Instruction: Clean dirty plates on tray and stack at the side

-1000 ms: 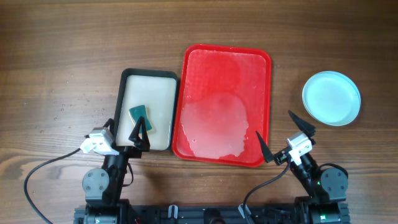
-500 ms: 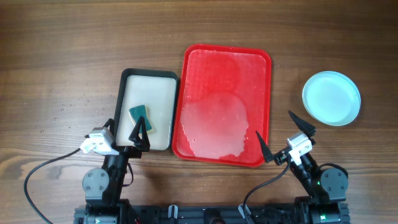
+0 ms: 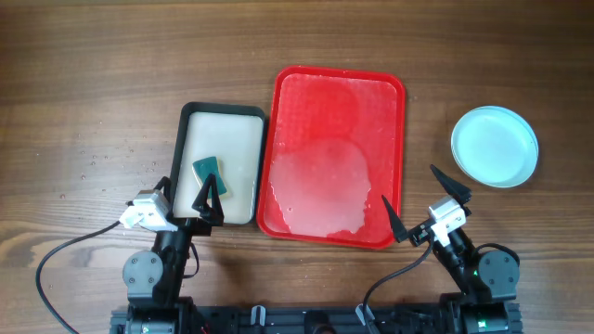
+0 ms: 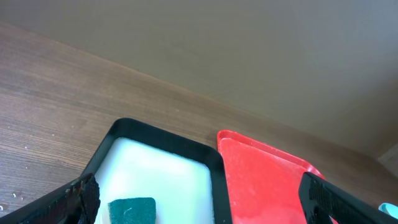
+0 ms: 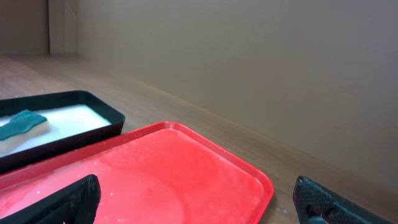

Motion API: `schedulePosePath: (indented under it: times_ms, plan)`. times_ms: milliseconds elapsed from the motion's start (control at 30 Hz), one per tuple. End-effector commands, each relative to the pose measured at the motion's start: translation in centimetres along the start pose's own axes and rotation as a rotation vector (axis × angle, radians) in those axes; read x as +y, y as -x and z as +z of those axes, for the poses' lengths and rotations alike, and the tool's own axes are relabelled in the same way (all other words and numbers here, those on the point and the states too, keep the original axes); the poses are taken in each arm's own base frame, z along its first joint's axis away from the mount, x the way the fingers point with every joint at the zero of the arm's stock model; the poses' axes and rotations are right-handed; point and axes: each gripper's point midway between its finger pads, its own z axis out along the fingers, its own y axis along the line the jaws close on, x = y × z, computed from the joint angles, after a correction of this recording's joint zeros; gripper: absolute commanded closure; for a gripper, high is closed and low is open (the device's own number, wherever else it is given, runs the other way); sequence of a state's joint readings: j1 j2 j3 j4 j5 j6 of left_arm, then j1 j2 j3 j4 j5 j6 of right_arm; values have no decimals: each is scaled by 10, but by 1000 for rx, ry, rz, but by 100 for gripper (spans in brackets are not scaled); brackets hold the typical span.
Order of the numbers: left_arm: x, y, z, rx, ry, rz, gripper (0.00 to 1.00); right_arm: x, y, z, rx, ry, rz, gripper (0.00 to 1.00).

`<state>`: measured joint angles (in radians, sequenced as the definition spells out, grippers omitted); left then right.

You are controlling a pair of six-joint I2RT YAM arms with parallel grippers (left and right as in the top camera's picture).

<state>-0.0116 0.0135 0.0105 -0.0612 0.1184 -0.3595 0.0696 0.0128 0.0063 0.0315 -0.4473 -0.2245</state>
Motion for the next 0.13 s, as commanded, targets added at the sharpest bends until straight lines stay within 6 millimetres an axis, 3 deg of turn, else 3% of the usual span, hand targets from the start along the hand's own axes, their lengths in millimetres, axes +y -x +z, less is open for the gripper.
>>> schedulePosePath:
  times_ms: [0, 100]
  plan:
    - [-2, -2, 0, 5, -13, 15, 0, 0, 2, 0, -11, 0, 10, 1]
    - [-2, -2, 0, 6, -13, 15, 0, 0, 2, 0, -11, 0, 10, 0]
